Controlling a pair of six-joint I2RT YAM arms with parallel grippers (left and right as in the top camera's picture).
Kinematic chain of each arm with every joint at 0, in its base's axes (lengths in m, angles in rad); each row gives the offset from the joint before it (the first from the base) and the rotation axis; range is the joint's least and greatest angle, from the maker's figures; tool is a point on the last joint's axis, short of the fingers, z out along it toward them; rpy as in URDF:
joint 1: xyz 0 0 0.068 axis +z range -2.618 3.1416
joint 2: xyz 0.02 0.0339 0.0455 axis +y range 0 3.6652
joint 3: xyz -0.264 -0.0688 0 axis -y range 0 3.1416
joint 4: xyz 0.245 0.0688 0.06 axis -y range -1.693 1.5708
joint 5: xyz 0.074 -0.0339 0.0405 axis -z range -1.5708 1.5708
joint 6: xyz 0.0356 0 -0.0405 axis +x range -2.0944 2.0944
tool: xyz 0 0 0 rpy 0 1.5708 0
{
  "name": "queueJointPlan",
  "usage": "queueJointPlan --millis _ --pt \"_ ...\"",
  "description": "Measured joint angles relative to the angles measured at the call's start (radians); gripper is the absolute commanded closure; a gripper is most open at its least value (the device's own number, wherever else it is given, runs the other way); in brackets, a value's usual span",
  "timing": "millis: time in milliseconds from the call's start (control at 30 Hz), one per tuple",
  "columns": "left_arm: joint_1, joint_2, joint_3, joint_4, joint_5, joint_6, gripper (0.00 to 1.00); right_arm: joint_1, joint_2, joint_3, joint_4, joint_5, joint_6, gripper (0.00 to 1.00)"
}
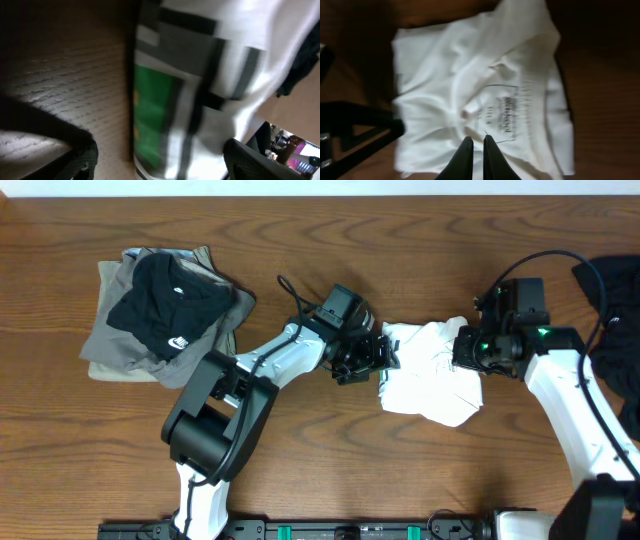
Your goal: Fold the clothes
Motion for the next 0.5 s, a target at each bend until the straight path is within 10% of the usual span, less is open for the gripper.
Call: queueJointPlan --millis 500 --pt "-0.033 0.023 0.0 0.135 0.003 -0.03 0.17 -0.003 0.324 0.0 0.032 0.063 0.005 0.98"
